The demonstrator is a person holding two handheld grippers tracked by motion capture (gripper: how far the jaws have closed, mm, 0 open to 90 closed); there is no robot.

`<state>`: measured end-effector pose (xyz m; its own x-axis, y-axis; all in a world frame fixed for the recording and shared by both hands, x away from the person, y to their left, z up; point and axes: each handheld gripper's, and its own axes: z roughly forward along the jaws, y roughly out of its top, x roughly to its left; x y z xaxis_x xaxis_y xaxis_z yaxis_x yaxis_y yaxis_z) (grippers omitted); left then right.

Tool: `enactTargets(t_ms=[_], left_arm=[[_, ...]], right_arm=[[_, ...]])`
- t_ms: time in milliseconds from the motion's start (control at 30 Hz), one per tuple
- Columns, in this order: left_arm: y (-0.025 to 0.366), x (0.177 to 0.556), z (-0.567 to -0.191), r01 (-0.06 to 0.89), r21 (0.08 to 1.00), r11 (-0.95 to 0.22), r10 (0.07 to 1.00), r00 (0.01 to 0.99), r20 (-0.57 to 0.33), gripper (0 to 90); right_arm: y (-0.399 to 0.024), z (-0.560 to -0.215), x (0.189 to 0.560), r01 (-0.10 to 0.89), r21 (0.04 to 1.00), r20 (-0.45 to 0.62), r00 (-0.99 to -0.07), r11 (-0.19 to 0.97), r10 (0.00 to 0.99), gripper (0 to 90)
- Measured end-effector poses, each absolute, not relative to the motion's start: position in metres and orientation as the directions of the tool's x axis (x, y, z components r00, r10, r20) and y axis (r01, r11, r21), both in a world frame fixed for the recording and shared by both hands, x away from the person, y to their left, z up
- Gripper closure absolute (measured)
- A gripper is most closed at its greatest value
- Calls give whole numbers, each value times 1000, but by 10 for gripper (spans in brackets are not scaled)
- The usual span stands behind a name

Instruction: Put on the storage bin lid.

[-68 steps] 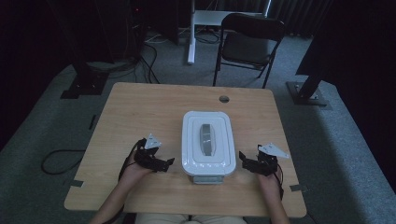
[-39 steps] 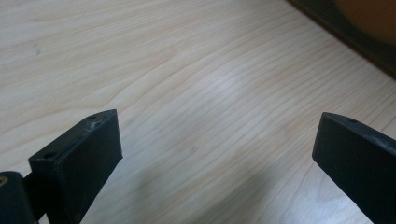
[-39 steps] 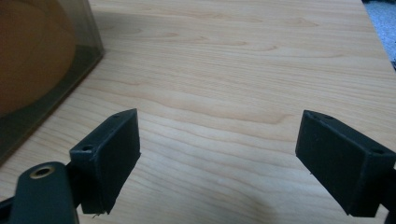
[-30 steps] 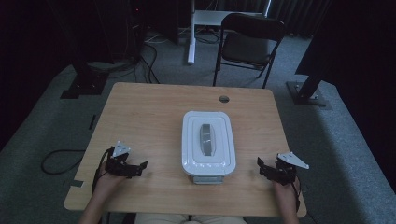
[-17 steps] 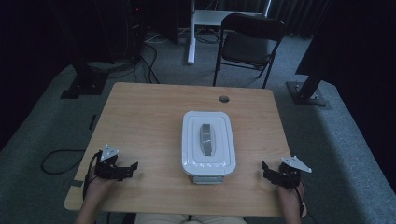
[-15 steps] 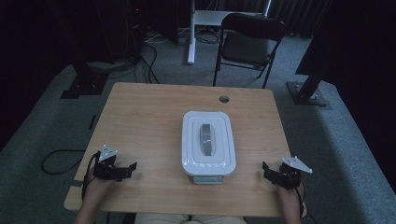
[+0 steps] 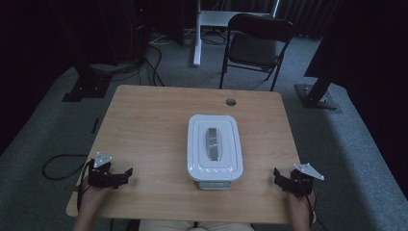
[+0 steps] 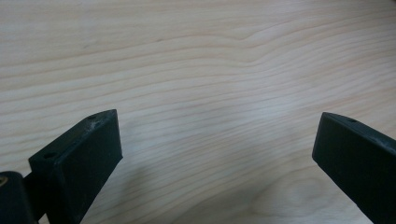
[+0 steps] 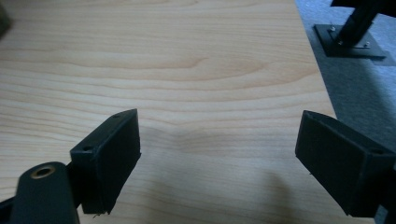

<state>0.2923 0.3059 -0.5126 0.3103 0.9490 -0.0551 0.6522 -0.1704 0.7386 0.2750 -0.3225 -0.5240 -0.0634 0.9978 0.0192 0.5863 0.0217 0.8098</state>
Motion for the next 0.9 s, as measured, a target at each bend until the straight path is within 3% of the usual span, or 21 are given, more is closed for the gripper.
enactTargets(t_ms=[500,600,900], left_arm=[[312,298,-523,700,700,-141,972,232,-37,21],[310,299,-524,707,686,-172,974,226,11,22],[308,302,-524,712,687,-145,982,191,9,21]], right_arm=[[-318,-528,285,688,725,9,-72,43,997,137],[-317,-528,286,687,726,12,-68,38,998,136],[-317,-528,290,689,723,14,-76,42,997,122]])
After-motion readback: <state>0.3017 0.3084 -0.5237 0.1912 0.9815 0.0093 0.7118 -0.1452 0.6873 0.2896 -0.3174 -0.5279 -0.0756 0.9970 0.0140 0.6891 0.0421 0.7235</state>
